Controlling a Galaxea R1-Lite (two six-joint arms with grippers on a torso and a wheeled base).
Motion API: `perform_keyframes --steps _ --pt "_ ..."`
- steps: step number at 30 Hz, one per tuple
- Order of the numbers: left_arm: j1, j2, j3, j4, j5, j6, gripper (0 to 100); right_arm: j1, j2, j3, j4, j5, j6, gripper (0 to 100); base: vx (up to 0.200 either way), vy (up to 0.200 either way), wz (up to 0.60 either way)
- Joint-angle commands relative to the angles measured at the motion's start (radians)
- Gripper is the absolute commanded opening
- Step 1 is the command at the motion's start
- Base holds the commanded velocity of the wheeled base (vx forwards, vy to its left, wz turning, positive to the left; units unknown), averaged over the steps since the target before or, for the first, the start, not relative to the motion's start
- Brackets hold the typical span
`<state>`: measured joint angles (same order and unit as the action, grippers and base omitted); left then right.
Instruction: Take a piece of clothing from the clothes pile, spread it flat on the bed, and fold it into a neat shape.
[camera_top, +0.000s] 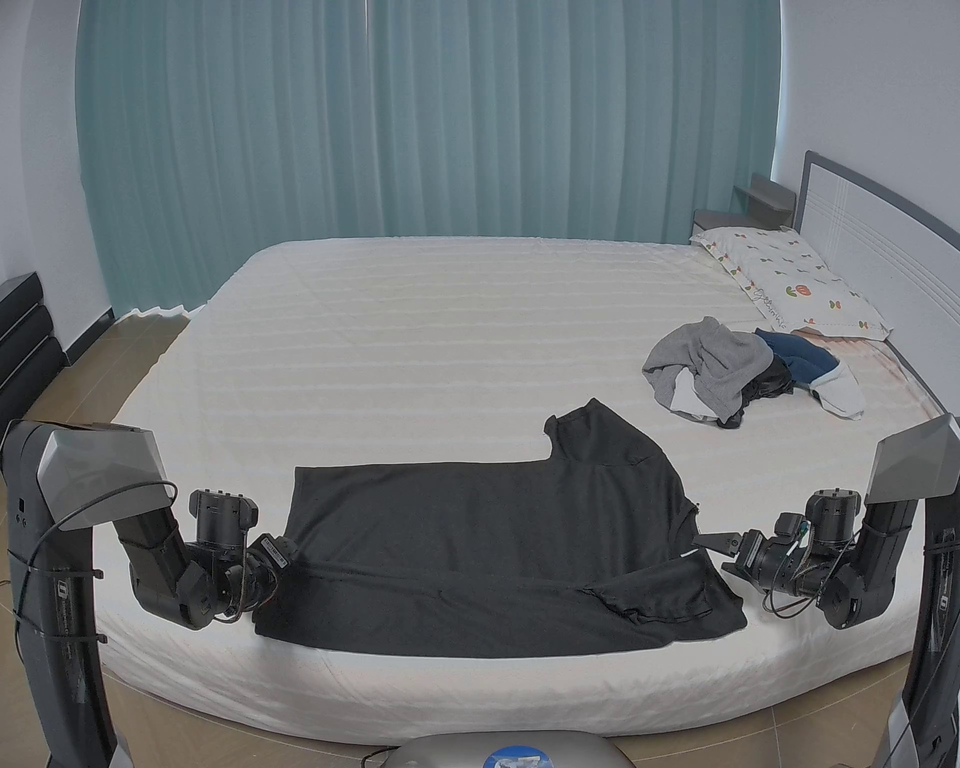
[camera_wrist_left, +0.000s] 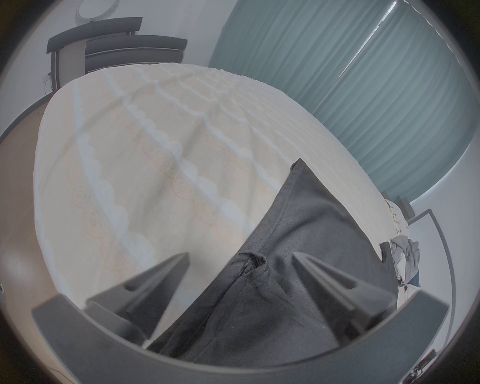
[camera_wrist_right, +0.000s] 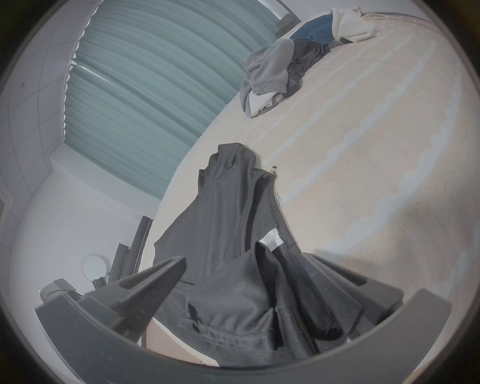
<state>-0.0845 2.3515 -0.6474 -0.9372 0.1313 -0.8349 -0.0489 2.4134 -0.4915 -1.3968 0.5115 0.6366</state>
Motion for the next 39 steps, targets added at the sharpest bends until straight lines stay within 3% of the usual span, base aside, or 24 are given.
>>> perform_keyframes --steps 1,6,11,16,22,30,34,39 --pt "0.000 -0.008 -0.008 0.000 0.001 -0.035 100 0.000 0.026 0.024 -0.056 -0.002 0.034 100 0.000 0.000 0.00" --pt "0.009 -0.026 -0.011 0.002 -0.016 -0.113 100 -0.003 0.036 0.060 -0.166 -0.002 0.121 100 0.000 0.000 0.00" --pt "0.035 -0.040 -0.012 0.000 -0.052 -0.130 100 -0.003 0.033 0.067 -0.166 -0.004 0.132 100 0.000 0.000 0.00" --pt "0.077 -0.093 -0.009 0.000 -0.082 -0.211 100 -0.003 0.033 0.068 -0.166 -0.005 0.132 100 0.000 0.000 0.00" --pt "0.111 -0.130 0.049 -0.002 -0.196 -0.204 100 -0.005 0.030 0.068 -0.166 -0.007 0.138 100 0.000 0.000 0.00" --pt "0.111 -0.121 0.069 -0.068 -0.210 -0.205 100 -0.002 -0.002 0.097 -0.168 -0.008 0.190 100 0.000 0.000 0.00" --pt "0.111 -0.121 0.069 -0.071 -0.210 -0.204 100 0.080 -0.122 0.174 -0.165 -0.125 0.206 100 0.000 0.000 0.00" --pt "0.111 -0.121 0.069 -0.072 -0.208 -0.204 100 0.147 -0.112 0.195 -0.165 -0.162 0.206 100 0.000 0.000 0.00"
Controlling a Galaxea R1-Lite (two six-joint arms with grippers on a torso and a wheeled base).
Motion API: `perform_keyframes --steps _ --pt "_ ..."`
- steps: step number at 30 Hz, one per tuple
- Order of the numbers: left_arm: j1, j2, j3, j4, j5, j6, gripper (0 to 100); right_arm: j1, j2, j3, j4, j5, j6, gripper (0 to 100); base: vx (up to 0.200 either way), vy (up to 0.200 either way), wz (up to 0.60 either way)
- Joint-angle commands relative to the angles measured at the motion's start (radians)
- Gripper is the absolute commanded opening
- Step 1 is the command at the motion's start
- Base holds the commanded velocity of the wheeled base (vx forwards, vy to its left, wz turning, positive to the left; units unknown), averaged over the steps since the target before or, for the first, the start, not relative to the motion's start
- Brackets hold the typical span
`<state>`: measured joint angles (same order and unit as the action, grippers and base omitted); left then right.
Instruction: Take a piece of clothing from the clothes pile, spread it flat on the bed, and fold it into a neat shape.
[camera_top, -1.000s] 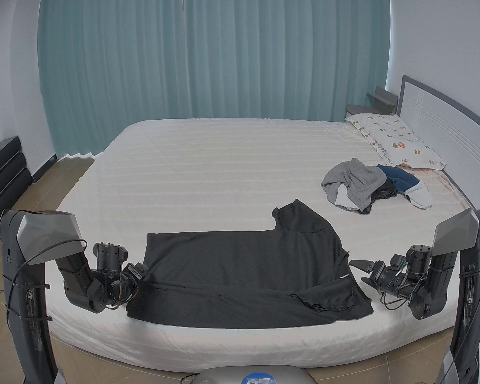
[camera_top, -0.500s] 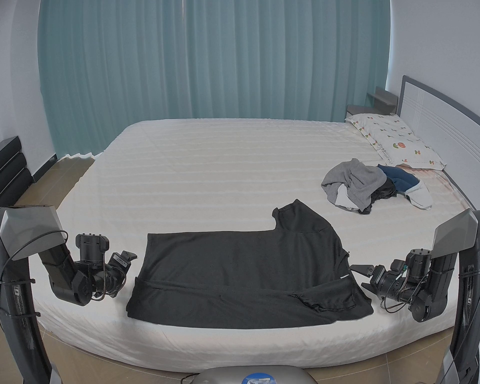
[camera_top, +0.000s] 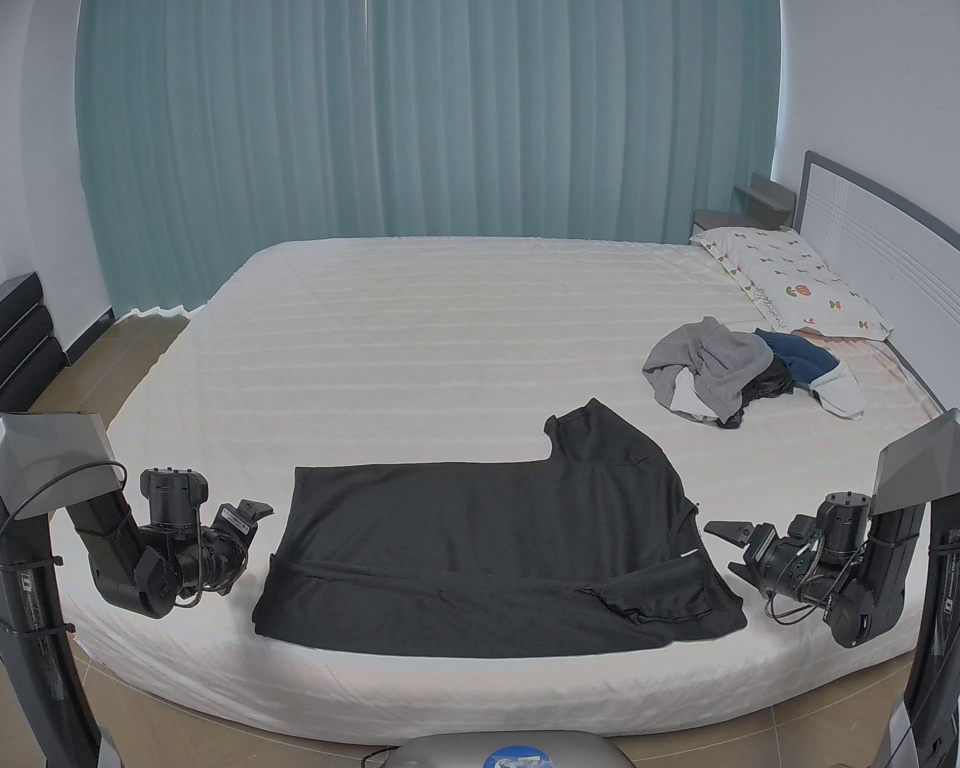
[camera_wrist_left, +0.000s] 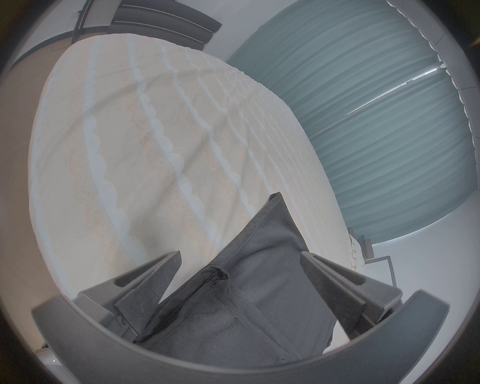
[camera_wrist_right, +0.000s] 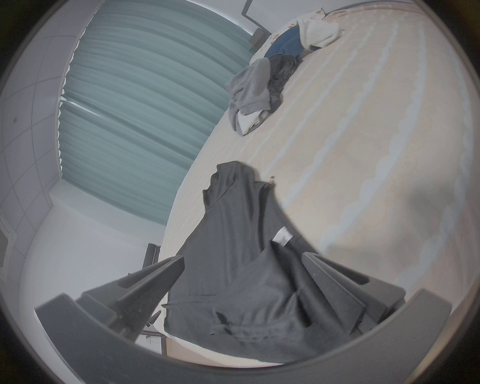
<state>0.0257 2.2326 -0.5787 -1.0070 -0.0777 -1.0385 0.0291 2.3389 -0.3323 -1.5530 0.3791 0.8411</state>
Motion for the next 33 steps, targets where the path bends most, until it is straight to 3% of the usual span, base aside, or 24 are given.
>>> perform_keyframes --steps 1,4,15,33 --pt "0.000 -0.001 0.000 -0.002 0.001 0.000 100 0.080 -0.035 0.038 -0.009 -0.042 0.001 100 0.000 0.000 0.00" --pt "0.000 -0.001 0.000 -0.002 0.001 0.002 100 0.091 -0.039 0.044 -0.007 -0.074 -0.002 100 0.000 0.000 0.00" --pt "-0.004 0.012 -0.001 -0.012 0.012 0.008 100 0.172 -0.033 0.070 0.062 -0.080 -0.022 100 0.000 0.000 0.00" --pt "-0.006 0.013 0.000 -0.012 0.012 0.021 100 0.086 0.034 0.075 0.079 -0.080 -0.197 100 0.000 0.000 0.00"
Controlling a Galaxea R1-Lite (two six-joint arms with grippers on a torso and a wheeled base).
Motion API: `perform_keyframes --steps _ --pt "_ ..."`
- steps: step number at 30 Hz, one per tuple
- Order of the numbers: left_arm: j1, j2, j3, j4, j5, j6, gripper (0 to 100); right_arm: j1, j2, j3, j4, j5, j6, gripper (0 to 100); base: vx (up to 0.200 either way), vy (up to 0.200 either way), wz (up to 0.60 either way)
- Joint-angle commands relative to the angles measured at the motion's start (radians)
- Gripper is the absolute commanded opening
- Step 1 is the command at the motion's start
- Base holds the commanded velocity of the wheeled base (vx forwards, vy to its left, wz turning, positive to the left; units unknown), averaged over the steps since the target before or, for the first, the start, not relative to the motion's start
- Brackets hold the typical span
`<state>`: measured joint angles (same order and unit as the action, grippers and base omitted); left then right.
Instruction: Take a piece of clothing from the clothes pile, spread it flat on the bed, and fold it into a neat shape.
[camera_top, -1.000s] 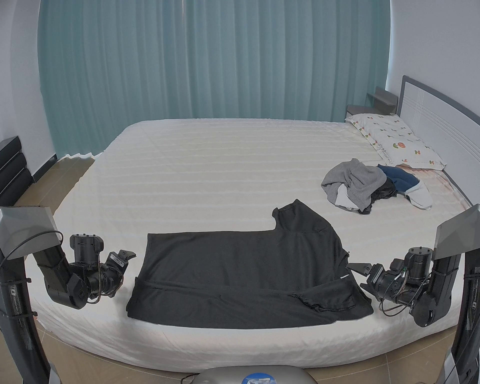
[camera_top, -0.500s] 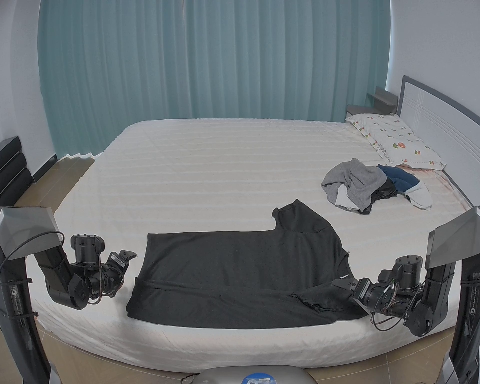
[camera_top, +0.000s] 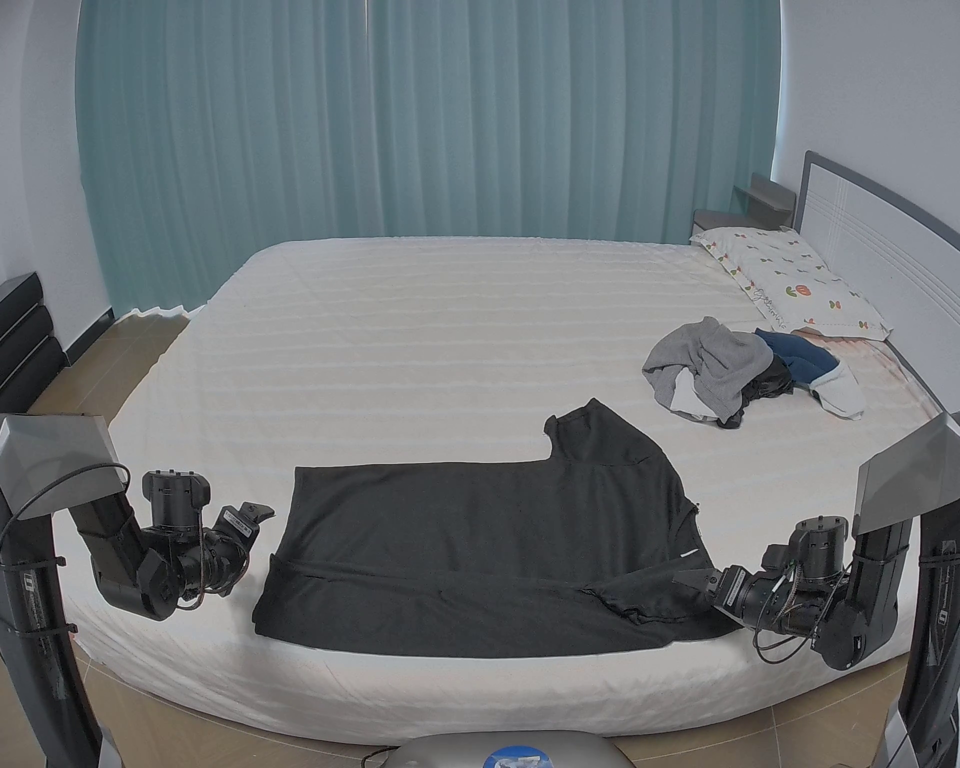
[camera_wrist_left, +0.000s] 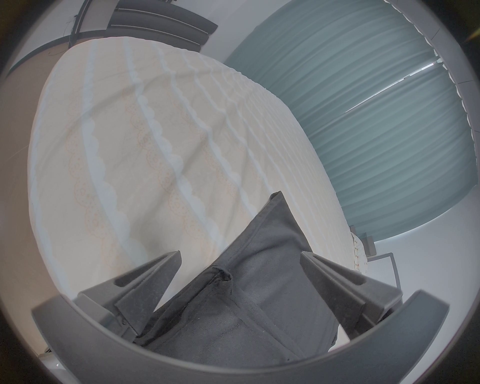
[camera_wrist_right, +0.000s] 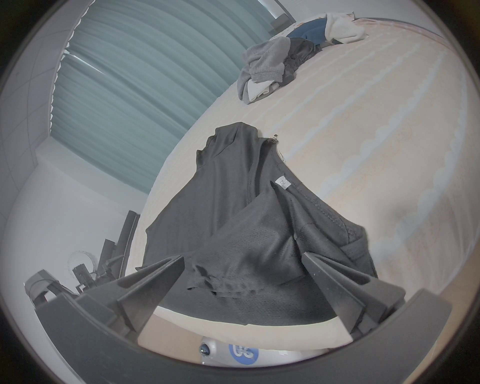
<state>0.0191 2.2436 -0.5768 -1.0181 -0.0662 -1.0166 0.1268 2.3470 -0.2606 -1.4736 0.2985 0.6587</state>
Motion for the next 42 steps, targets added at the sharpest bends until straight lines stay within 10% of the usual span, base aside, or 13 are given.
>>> perform_keyframes --steps 1,15,16,42 --pt "0.001 0.002 0.000 0.000 0.000 0.000 100 -0.012 0.028 0.003 -0.001 0.001 -0.016 100 0.000 0.000 0.00" --pt "-0.001 0.002 -0.002 0.000 0.000 0.000 100 -0.012 0.075 -0.015 -0.013 0.001 -0.019 100 0.000 0.000 0.00" --pt "-0.001 0.002 -0.002 0.000 0.000 0.000 100 -0.012 0.074 -0.015 -0.013 0.001 -0.019 0 0.000 0.000 0.00" --pt "0.001 0.002 -0.002 0.000 0.000 -0.002 100 -0.007 -0.156 0.070 0.001 0.017 -0.013 0 0.000 0.000 0.00"
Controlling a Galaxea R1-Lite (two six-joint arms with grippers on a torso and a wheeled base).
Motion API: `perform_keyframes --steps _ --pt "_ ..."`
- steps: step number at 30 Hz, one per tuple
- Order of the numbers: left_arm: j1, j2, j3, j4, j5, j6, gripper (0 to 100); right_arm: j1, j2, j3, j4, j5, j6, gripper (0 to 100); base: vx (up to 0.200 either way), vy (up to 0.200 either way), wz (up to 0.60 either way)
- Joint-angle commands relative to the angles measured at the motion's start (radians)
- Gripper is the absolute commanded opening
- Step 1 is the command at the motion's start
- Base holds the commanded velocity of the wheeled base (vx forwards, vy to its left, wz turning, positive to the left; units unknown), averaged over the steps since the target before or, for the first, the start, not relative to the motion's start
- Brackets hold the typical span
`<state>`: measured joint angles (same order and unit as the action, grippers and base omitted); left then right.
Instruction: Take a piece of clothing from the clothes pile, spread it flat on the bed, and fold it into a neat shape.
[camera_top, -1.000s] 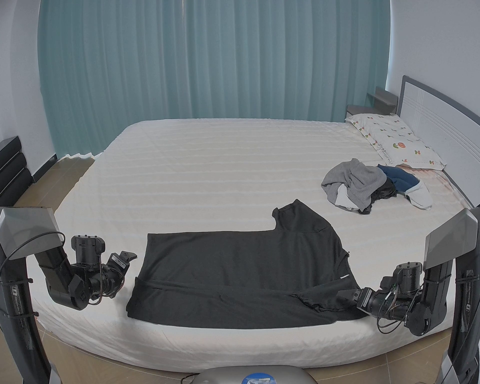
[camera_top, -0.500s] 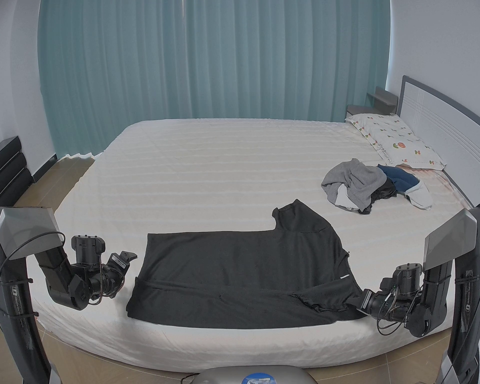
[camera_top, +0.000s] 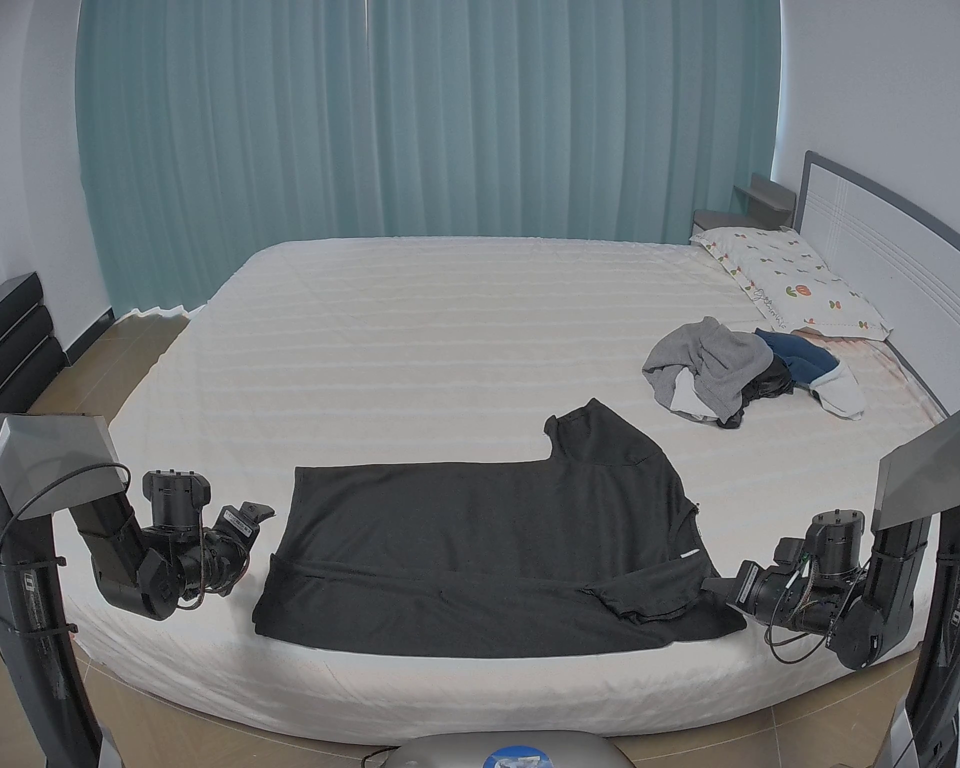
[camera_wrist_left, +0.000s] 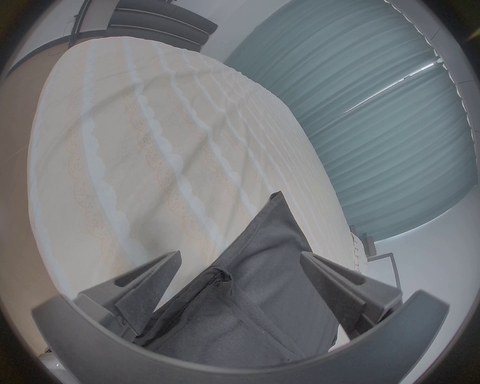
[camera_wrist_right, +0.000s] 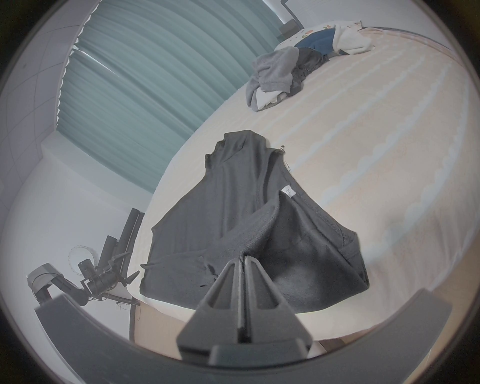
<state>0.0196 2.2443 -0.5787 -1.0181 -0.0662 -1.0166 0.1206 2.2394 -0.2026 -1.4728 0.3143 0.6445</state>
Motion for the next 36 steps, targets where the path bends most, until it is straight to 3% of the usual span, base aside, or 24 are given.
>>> perform_keyframes --steps 1,10,23,30,36 --pt "0.000 0.001 0.000 0.000 0.000 -0.002 100 -0.001 -0.053 0.012 0.000 0.003 0.001 0 0.000 0.000 0.00" --pt "0.000 0.001 0.000 0.000 0.000 0.000 100 0.011 -0.080 -0.011 -0.009 0.008 0.096 0 0.000 0.000 0.00" --pt "0.000 0.001 0.000 0.001 0.000 -0.002 100 0.002 -0.064 -0.003 0.000 0.008 0.083 0 0.000 0.000 0.00" --pt "0.000 0.001 0.000 0.001 0.000 -0.002 100 -0.047 0.086 0.028 -0.009 0.008 -0.151 0 0.000 0.000 0.00" --pt "0.000 0.001 0.000 0.001 0.000 -0.002 100 -0.050 0.144 0.029 -0.024 -0.006 -0.220 0 0.000 0.000 0.00"
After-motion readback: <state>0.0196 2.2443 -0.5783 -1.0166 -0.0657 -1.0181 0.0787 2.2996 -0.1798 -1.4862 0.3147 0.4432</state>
